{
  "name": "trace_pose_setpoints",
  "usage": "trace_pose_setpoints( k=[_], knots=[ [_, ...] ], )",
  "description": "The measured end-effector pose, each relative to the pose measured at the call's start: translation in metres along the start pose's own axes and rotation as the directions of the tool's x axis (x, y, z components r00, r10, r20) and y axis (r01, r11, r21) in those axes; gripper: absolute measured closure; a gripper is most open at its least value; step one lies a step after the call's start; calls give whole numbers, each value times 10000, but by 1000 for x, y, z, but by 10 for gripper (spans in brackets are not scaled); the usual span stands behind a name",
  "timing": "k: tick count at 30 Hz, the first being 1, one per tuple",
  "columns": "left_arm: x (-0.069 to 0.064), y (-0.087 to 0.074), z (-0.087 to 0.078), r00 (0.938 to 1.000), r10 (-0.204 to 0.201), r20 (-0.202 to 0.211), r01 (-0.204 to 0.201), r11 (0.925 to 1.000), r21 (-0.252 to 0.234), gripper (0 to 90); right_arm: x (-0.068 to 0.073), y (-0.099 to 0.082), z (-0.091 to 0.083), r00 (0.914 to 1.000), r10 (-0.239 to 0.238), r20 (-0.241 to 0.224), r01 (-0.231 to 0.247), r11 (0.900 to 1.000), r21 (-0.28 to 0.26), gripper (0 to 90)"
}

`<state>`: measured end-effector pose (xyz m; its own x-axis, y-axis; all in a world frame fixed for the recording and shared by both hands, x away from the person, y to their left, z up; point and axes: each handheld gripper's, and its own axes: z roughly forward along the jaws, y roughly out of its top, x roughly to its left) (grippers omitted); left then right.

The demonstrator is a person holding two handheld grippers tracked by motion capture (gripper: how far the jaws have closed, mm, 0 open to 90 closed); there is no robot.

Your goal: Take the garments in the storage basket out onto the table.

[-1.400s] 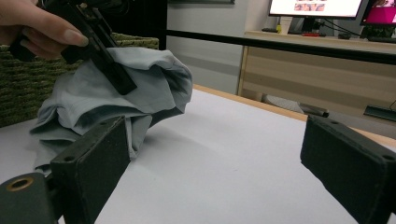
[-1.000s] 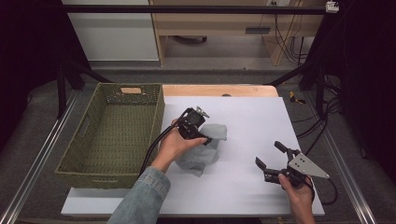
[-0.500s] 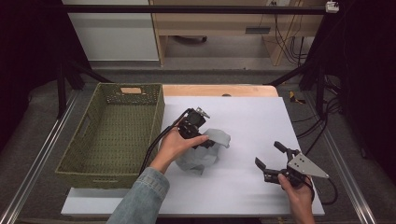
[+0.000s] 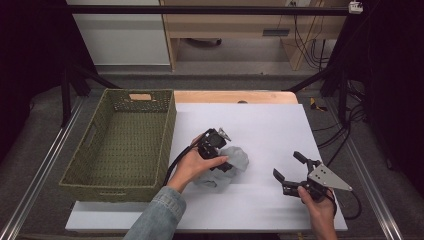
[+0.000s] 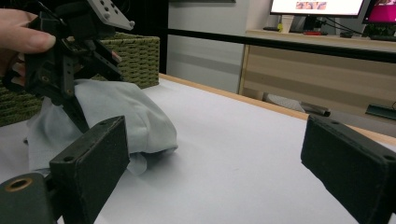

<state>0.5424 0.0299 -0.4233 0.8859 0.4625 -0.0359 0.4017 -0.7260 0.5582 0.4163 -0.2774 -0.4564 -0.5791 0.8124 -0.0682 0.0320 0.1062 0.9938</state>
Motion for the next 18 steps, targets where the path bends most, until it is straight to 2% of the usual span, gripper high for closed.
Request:
trace_pose_setpoints(
  k=[2,4,6,10,11,14,17,18],
  knots=[
    [-2,0,-4,9999,-7,122,9,9999,-155,65,0,0,0,10000,-11,-4,11,10000,10,79],
    [-3,1,-6,9993,-177,315,191,9988,-447,71,0,0,0,10000,-3,-2,3,10000,13,80],
    [-4,2,-10,9989,-165,435,186,9986,-497,72,0,0,0,10000,27,0,-27,10000,24,79],
    [-4,2,-15,9990,-138,418,162,9982,-571,74,1,0,1,10000,-1,-21,1,10000,41,79],
    [-3,2,-17,9995,-18,329,36,9983,-574,80,2,0,2,10000,-7,-44,7,10000,26,79],
    [1,3,-24,9993,-322,200,340,9945,-992,94,4,0,4,9999,-60,-106,61,10000,52,79],
    [3,5,-29,9969,-631,465,685,9896,-1264,94,6,1,6,9999,-42,-158,43,9999,99,78],
    [3,6,-30,9974,-592,407,639,9900,-1258,94,7,1,6,9999,-45,-145,46,10000,82,78]
  ],
)
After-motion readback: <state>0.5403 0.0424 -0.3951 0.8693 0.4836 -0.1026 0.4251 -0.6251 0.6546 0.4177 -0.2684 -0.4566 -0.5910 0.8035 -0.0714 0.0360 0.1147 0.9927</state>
